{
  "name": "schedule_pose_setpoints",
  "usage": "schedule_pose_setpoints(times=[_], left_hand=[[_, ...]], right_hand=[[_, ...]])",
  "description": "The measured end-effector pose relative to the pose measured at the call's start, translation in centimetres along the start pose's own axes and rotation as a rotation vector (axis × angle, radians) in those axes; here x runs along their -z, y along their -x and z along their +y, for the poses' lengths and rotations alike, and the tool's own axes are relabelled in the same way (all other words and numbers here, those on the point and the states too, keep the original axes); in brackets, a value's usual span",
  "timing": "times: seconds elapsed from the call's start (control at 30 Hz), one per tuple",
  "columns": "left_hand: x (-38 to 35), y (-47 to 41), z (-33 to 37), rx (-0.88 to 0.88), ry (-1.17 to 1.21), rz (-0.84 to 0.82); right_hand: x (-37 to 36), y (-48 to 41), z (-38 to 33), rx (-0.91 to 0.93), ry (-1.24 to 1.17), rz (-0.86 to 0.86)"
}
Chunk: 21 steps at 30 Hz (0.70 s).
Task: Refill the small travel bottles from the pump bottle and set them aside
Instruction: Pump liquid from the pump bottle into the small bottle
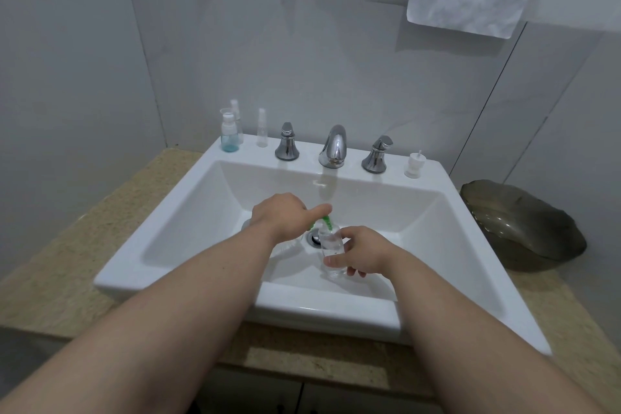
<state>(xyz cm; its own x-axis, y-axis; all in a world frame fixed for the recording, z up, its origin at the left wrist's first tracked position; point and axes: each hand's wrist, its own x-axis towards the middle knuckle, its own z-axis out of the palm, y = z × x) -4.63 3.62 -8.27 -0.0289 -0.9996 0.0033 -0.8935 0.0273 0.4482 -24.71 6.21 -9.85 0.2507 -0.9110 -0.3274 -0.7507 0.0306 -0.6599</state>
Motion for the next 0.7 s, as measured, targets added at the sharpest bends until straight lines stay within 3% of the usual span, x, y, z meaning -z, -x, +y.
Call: schedule_pose_setpoints(times=[0.7], left_hand=[[0.21,0.14,0.30,-0.006,0.006,0.013]], right_hand=[[-0.10,0.05,-0.04,0.012,0.013,-0.003]])
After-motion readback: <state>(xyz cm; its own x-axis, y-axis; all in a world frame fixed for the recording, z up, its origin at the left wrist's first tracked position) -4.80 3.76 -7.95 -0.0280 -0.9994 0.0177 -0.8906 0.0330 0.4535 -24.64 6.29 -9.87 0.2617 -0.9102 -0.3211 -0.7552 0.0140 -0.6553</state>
